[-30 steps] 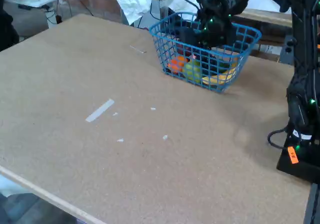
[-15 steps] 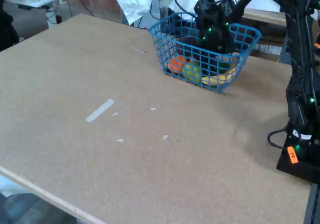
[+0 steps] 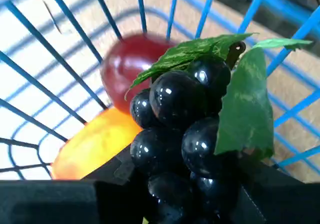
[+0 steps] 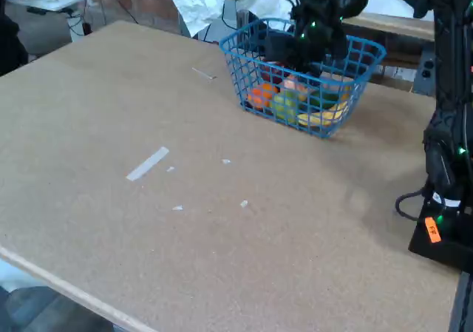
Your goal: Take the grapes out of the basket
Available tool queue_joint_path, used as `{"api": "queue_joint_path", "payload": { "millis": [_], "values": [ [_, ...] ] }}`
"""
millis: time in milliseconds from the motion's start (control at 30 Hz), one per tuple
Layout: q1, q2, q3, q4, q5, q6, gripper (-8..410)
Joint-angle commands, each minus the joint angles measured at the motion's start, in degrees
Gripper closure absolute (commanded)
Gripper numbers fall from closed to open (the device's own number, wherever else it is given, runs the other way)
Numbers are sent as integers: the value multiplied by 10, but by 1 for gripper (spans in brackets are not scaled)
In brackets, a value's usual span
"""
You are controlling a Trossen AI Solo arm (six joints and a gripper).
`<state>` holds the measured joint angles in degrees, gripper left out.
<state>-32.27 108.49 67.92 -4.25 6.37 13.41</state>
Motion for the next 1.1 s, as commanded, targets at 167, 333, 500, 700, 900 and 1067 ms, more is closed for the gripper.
{"api": "queue_joint_path", "payload": {
  "millis": [167, 333, 500, 700, 900, 1067],
  "values": [
    [2, -113, 0, -9, -21, -6, 402],
    [10, -181, 0, -21, -126, -19, 402],
    [36, -250, 0, -35, -209, -33, 402],
    [94, -317, 0, -72, -284, -34, 402],
    [184, -354, 0, -133, -285, -64, 402],
    [275, -353, 0, -181, -285, -71, 402]
  ]
}}
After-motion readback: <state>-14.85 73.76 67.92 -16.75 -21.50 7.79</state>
